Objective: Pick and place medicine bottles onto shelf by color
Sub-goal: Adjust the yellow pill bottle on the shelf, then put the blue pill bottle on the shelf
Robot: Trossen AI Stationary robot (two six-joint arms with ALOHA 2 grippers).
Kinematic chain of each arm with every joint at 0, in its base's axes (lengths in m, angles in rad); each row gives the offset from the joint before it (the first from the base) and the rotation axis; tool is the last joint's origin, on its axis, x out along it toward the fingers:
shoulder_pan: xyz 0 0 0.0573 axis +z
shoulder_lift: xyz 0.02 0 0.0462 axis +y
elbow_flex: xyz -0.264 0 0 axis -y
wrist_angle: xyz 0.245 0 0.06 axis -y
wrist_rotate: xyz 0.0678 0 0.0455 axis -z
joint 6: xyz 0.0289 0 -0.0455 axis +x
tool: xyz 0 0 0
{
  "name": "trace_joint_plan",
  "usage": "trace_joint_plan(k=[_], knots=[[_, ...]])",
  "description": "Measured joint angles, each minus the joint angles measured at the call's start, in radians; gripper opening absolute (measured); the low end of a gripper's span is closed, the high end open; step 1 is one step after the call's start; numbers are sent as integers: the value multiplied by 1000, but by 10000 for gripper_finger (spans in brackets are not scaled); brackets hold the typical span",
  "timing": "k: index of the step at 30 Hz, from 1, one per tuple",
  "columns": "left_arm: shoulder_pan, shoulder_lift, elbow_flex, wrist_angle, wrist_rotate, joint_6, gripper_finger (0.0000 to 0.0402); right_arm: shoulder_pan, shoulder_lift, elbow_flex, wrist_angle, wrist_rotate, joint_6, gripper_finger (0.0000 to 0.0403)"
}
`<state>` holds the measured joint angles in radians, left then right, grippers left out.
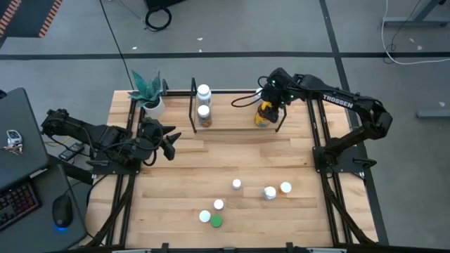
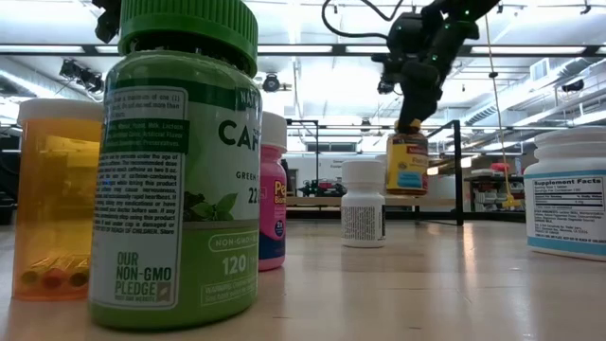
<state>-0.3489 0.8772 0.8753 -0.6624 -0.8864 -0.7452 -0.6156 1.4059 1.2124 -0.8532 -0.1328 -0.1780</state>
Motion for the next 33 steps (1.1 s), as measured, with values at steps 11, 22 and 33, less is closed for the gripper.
trace_joint_plan(k=[11, 22, 33], knots=[[0, 0, 0, 0, 1, 0, 174, 41, 0, 0, 36, 25, 40, 247], [0, 0, 0, 0, 2, 0, 174, 45, 0, 0, 68, 88, 71, 274], [0, 0, 0, 0, 2, 0, 174, 45, 0, 1, 67, 90, 101, 318]])
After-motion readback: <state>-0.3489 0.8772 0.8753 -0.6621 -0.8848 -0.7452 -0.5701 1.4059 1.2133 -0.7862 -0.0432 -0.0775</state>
